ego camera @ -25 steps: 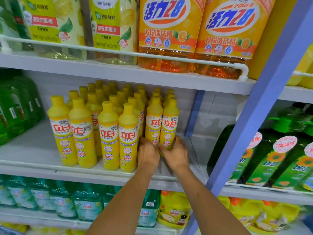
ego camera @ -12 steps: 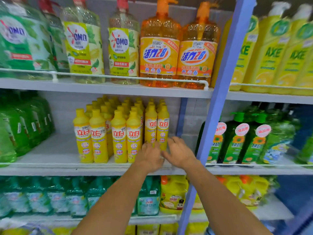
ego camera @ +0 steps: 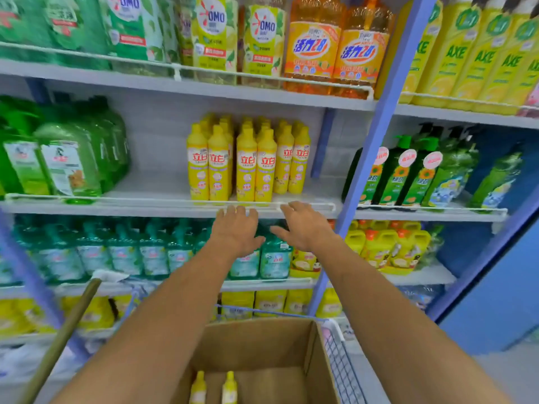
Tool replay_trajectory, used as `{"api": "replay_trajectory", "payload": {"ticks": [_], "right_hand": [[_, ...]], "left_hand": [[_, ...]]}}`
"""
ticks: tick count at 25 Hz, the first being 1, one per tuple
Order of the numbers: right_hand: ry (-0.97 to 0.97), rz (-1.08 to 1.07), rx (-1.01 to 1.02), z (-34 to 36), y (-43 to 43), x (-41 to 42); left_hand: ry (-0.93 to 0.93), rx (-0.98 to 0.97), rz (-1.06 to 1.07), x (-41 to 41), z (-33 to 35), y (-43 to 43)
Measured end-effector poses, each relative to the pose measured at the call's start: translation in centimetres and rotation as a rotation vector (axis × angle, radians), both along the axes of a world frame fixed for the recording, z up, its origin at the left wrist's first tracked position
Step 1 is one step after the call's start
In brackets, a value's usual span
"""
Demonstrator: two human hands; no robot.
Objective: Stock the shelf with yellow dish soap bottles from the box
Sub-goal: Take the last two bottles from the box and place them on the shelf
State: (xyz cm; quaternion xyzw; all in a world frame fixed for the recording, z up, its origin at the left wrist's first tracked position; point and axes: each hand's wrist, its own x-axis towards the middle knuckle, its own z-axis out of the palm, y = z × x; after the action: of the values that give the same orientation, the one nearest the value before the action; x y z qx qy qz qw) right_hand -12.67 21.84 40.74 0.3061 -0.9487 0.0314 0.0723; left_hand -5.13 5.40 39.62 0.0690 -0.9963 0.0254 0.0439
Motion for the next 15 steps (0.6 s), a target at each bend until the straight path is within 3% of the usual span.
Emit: {"api": "replay_trajectory", "payload": {"ticks": [5,15], "right_hand": [[-0.153,0.054,0.083,-8.2,-4.2,5.6],[-0.627,0.026,0.276,-32.9,-3.4,10.8]], "left_hand": [[-0.128,0.088,0.063,6.2,-7.1,-3.5],[-0.597,0.328,0.275,14.5,-33.0,-5.2]]}}
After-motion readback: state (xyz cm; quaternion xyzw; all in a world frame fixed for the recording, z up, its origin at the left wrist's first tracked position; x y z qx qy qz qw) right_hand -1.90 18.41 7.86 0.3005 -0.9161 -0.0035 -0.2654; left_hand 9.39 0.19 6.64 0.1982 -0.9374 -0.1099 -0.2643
